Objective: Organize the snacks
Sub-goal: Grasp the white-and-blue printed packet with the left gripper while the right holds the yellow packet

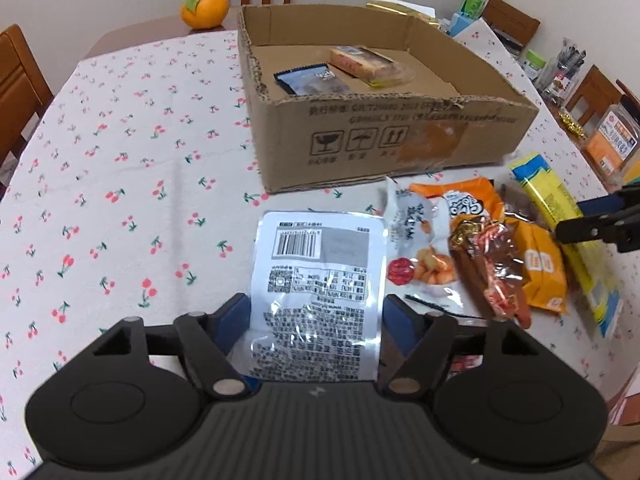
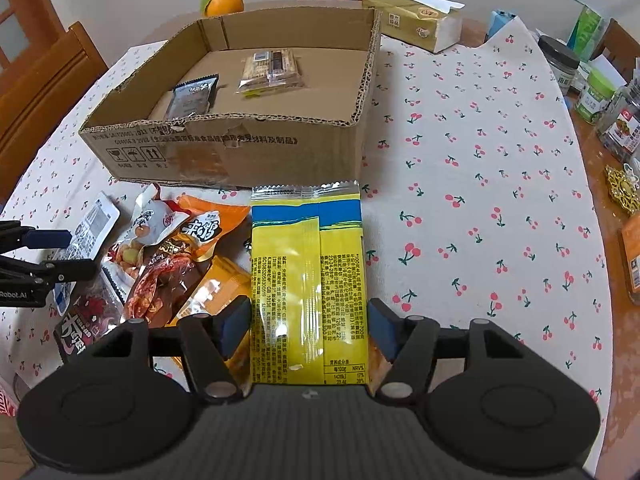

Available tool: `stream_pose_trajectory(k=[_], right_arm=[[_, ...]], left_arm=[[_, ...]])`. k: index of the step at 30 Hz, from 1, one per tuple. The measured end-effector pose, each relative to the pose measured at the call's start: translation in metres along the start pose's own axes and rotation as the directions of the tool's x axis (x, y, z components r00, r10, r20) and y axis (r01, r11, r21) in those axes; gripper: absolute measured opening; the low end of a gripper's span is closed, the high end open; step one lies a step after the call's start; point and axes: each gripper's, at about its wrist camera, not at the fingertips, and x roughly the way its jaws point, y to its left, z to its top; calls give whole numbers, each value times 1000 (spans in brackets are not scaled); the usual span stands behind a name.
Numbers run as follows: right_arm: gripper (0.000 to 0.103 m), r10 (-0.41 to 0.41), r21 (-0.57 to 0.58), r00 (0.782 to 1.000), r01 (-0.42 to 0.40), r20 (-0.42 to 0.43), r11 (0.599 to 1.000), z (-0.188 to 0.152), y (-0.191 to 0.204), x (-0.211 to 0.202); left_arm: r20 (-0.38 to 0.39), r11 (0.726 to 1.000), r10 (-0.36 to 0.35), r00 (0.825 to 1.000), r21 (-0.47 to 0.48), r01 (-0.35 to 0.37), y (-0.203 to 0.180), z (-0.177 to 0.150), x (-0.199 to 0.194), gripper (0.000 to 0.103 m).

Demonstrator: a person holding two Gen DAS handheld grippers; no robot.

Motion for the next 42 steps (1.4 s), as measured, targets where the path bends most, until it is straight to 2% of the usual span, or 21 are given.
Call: stream_pose_trajectory(k=[3,6,10,13,18,21,26,31,33,42], right_arm=[[69,-3,-4,1000,3,1,1000,0,0,0],[69,-8,-3,1000,8,2,1000,0,0,-1],[69,-22,-7,1000,23,8,1000,-1,1,-4],[69,-31,-10,999,31,14,999,-1,2,-5],[69,-28,-12,1000,28,8,1000,0,3,-3],[71,-16,-16,1000,16,0,1000,0,2,-2],[81,-12,-21,999,11,-33,1000,0,4,-1],[81,-33,-40,997,30,-66,999,-3,7,8],[81,-22,-34,998,20,-60,999,-4,5,8],[80,-37,-45,998,35,-50,998,-4,4,4]], left_arm=[[12,999,33,999,29,-33,4,1,3,79],[-2,995,86,996,54,-85,8,3,5,79],[-16,998,64,998,23,-64,10,-1,1,83],[9,994,100,995,51,-100,2,-7,4,85],[23,994,80,997,76,-82,1,-7,6,86],[9,994,70,998,82,-70,2,-5,6,85],[3,994,63,998,84,-63,0,-5,4,83],[5,994,62,998,88,-62,0,-3,6,83],[8,994,64,998,86,-65,1,-3,4,73],[-17,996,60,998,70,-58,3,-2,2,74]])
